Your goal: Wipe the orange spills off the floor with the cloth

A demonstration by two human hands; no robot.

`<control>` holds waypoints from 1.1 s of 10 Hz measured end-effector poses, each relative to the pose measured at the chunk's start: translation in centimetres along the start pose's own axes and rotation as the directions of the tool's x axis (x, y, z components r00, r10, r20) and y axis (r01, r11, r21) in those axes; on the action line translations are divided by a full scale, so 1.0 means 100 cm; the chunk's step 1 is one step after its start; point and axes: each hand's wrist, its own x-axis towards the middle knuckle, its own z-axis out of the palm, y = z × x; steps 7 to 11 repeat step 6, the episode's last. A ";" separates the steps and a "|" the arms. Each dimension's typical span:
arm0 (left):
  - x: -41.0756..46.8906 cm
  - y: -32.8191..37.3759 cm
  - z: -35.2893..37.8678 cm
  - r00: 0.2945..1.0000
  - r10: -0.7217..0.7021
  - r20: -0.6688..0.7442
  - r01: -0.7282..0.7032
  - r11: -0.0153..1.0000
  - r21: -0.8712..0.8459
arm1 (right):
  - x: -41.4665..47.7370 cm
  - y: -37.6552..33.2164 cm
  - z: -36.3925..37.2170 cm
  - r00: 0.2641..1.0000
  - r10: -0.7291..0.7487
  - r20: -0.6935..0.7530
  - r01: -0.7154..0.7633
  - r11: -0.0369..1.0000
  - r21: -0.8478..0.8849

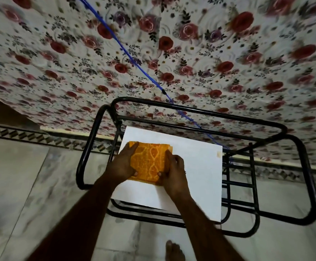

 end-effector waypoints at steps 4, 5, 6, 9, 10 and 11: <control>-0.006 -0.019 0.034 0.979 0.194 -0.063 -0.150 0.894 0.423 | -0.005 0.001 0.029 0.990 -0.140 -0.006 0.111 0.812 -0.573; -0.012 -0.008 0.027 0.981 0.183 -0.068 -0.136 0.891 0.433 | -0.006 -0.006 0.022 0.993 -0.115 0.018 0.108 0.849 -0.517; -0.032 0.019 0.019 0.954 0.253 -0.158 -0.189 0.923 0.335 | -0.017 -0.027 0.003 0.993 -0.082 -0.085 0.045 0.926 -0.374; -0.032 0.019 0.019 0.954 0.253 -0.158 -0.189 0.923 0.335 | -0.017 -0.027 0.003 0.993 -0.082 -0.085 0.045 0.926 -0.374; -0.032 0.019 0.019 0.954 0.253 -0.158 -0.189 0.923 0.335 | -0.017 -0.027 0.003 0.993 -0.082 -0.085 0.045 0.926 -0.374; -0.032 0.019 0.019 0.954 0.253 -0.158 -0.189 0.923 0.335 | -0.017 -0.027 0.003 0.993 -0.082 -0.085 0.045 0.926 -0.374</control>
